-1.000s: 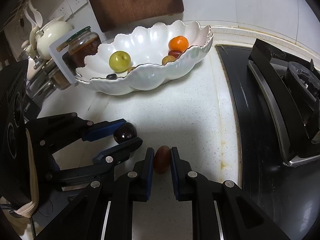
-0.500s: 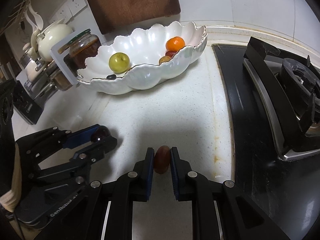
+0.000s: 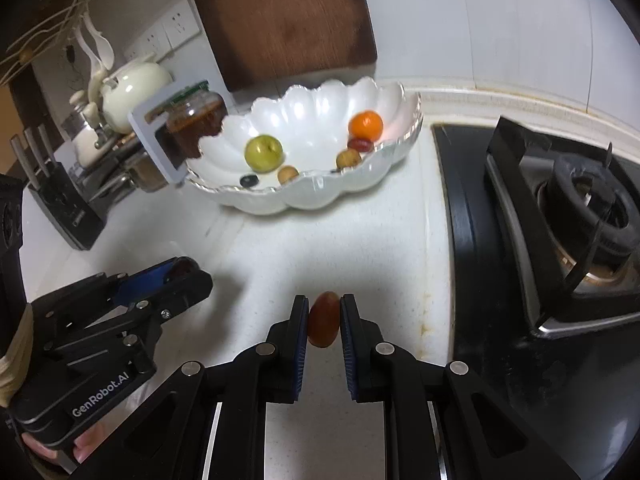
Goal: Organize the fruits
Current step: 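Lift and carry the dark plum and red date over the white bowl with both tools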
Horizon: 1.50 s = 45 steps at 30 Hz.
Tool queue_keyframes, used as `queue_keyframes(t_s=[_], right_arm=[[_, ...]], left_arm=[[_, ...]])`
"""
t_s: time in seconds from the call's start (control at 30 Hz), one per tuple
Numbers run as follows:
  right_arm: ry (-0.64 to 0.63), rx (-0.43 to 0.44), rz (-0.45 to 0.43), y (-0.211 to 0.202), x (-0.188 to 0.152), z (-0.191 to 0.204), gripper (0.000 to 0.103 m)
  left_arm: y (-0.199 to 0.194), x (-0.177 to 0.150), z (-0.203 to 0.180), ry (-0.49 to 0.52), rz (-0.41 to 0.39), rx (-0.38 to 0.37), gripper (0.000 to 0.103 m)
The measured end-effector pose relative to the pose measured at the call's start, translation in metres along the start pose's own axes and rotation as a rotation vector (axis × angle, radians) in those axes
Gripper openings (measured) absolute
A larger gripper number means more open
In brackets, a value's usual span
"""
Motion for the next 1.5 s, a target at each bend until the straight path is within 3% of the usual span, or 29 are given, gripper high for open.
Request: queue_keyframes(t_s=[0.57, 1.2, 1.5], right_arm=[[-0.084, 0.006, -0.172, -0.057, 0.035, 0.016, 0.017], [-0.144, 0.004, -0.313, -0.075, 0.097, 0.027, 0.017], [-0.168, 0.004, -0.301, -0.055, 0.131, 0.033, 0.017]], left_arm=[[-0.062, 0.035, -0.006, -0.036, -0.168, 0.047, 0.026], [-0.075, 0.101, -0.004, -0.016, -0.3, 0.091, 0.026], [-0.05, 0.131, 0.012, -0.044, -0.235, 0.077, 0.026]])
Point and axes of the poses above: each gripper's, at about its wrist camera, not at the fingertips, and y roughly the way its jaws point, z to its left, x to its top, the point moved 2 cm from there along y, roughly the way its jaws point, and after that the axes turned 1 degree about -z, right-handed, at the moved point
